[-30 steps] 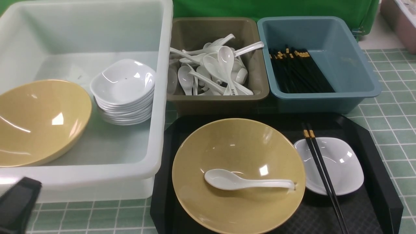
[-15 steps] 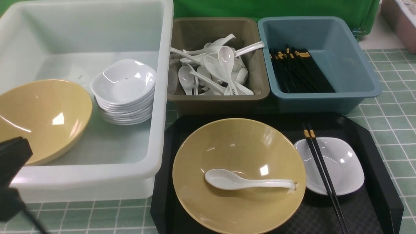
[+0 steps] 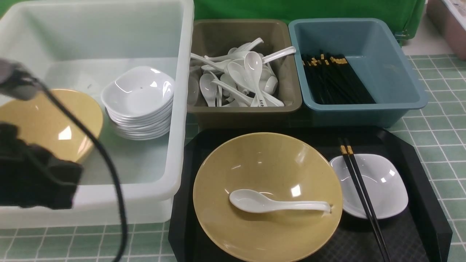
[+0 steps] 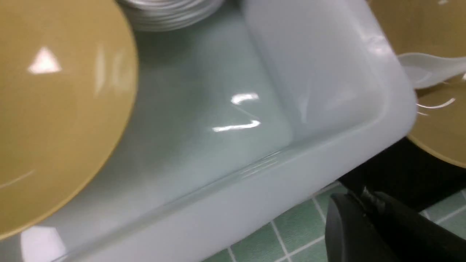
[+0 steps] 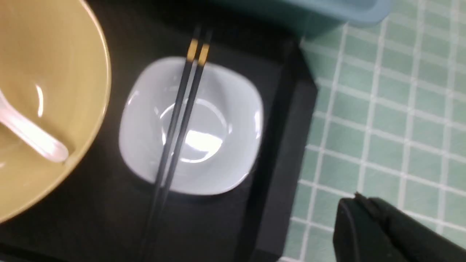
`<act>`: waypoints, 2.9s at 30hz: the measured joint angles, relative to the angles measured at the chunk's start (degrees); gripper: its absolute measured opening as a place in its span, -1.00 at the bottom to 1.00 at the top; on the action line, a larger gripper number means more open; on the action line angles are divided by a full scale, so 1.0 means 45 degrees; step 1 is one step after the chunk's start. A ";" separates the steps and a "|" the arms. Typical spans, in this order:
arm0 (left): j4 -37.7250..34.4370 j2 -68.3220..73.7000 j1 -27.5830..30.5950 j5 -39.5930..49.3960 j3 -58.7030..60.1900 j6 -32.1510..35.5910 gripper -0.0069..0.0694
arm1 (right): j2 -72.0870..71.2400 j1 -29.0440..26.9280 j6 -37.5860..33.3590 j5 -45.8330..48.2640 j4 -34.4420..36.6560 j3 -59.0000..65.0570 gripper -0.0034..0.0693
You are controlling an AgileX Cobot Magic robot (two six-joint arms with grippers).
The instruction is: On blue table put chopsticks spoon bowls plates into blue grey white boxes.
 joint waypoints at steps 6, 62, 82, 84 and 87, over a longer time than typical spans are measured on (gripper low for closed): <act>-0.0010 0.2110 -0.2481 -0.0263 -0.1367 0.0000 -0.81 | 0.2988 0.0000 -0.0793 -0.0521 0.1391 -0.0087 -0.74; 0.0893 0.5866 -0.4957 -0.5388 -0.2328 -0.0338 -0.81 | 0.7268 0.0016 -0.1997 -0.2130 0.2782 -0.4253 -0.45; 0.3122 0.8198 -0.4957 -0.6937 -0.6051 -0.0461 -0.81 | 1.3514 -0.1058 -0.0136 -0.5676 0.2628 -1.1776 -0.45; 0.3276 0.8198 -0.4957 -0.6513 -0.6051 -0.0461 -0.81 | 1.4094 -0.1142 -0.0041 -0.5662 0.2628 -1.2121 -0.45; 0.3658 0.8198 -0.4957 -0.5635 -0.6051 -0.0470 -0.81 | 1.5121 -0.1262 0.0162 -0.5341 0.2628 -1.2619 -0.45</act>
